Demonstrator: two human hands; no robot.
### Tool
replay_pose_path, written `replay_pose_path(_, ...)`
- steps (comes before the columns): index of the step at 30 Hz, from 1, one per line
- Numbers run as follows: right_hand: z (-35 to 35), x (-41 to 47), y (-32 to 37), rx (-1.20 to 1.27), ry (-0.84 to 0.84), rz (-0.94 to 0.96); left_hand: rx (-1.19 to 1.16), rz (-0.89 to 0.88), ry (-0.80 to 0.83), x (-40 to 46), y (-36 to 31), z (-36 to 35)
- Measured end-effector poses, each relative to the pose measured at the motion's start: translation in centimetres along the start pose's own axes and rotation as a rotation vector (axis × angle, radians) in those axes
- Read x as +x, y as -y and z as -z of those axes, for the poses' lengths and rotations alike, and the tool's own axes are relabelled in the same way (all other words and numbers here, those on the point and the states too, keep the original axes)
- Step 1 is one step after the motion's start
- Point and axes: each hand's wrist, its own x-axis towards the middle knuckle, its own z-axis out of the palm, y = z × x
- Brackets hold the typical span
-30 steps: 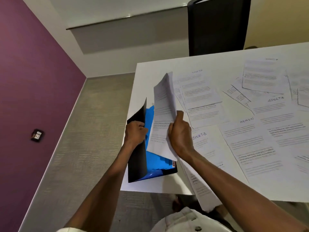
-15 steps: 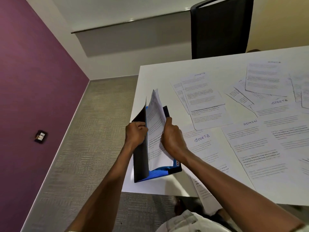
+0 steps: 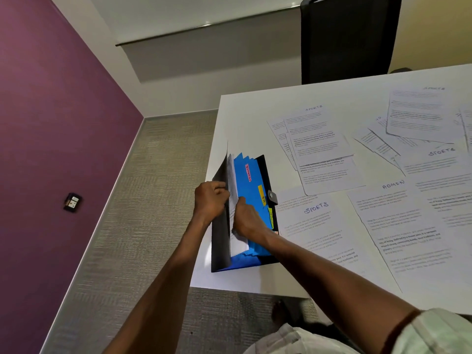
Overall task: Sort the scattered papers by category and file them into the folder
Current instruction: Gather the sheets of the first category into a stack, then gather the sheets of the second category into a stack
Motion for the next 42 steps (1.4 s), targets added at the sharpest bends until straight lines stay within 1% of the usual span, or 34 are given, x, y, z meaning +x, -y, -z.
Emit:
replay_pose_path(3,-0.8,0.2,-0.3,0.01,0.043,-0.004,0.011,-0.006,0.004,-0.2,0.0,-0.2)
replay_pose_path(8,-1.5,0.2,-0.6,-0.047,0.222,-0.043,0.033,-0.007,0.024,-0.3,0.1,-0.8)
replay_pose_path(11,-1.0,0.7,-0.8,-0.056,0.256,-0.107,0.054,-0.032,0.011,-0.2,0.1,-1.1)
replay_pose_path(14,0.0,0.7,-1.0,-0.096,0.184,-0.139,0.085,-0.053,0.013,0.1,-0.2,-1.5)
replay_pose_path(18,1.3,-0.5,-2.8,-0.065,0.066,-0.061,0.168,-0.072,0.064,0.1,-0.6,-2.9)
replay_pose_path(21,2.2,-1.6,-5.3,-0.042,-0.019,-0.024,0.238,-0.111,0.109,0.1,-0.7,-5.0)
replay_pose_path(25,3.9,-3.0,-9.9,0.076,-0.13,0.002,0.322,-0.11,0.185,-0.2,-0.3,-8.1)
replay_pose_path(28,5.6,-4.4,-13.8,0.093,-0.182,-0.045,0.323,-0.067,0.223,-0.7,0.4,-10.1)
replay_pose_path(33,8.3,-6.3,-18.8,0.063,-0.263,-0.161,0.441,-0.106,0.212,-1.3,0.3,-12.2)
replay_pose_path(37,9.7,-7.0,-21.2,0.079,-0.33,-0.227,0.369,-0.079,0.209,-1.5,-0.4,-13.2)
replay_pose_path(42,11.1,-7.2,-21.7,0.095,-0.352,-0.216,0.311,-0.093,0.211,-2.0,-2.2,-14.0)
